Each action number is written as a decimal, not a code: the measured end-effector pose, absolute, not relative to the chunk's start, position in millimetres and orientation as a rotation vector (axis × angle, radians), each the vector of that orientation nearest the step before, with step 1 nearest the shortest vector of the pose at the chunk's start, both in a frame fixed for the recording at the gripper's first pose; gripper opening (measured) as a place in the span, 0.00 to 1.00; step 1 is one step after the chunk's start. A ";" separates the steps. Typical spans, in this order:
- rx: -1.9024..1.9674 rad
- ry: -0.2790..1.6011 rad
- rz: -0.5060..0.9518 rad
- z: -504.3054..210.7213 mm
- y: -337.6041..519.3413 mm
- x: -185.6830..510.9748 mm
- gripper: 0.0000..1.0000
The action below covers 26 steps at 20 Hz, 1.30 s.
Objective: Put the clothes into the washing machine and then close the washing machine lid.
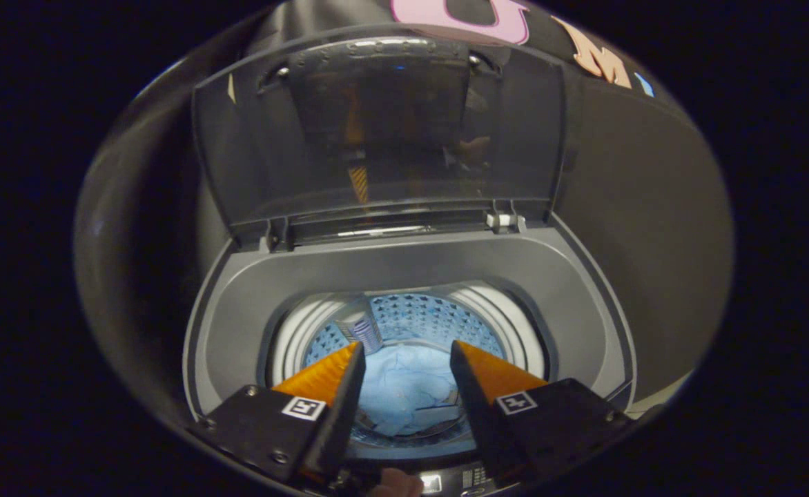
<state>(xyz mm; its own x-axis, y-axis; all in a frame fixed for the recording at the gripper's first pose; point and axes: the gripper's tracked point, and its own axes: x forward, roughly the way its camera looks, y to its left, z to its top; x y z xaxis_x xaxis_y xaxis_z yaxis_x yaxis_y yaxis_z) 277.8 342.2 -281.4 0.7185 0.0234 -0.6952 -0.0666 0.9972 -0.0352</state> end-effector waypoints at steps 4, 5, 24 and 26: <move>-0.028 0.617 0.103 -240.8 356.3 282.7 0.89; -0.040 0.583 0.112 -227.6 359.5 279.5 0.89; 0.054 0.017 0.232 11.9 397.9 307.2 0.97; 0.037 0.012 0.206 23.2 393.0 321.9 0.97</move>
<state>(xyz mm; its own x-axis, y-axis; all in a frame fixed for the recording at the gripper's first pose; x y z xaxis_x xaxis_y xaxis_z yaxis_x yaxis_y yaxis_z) 321.9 393.0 23.2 0.9788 0.2047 -0.0083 -0.2043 0.9782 0.0377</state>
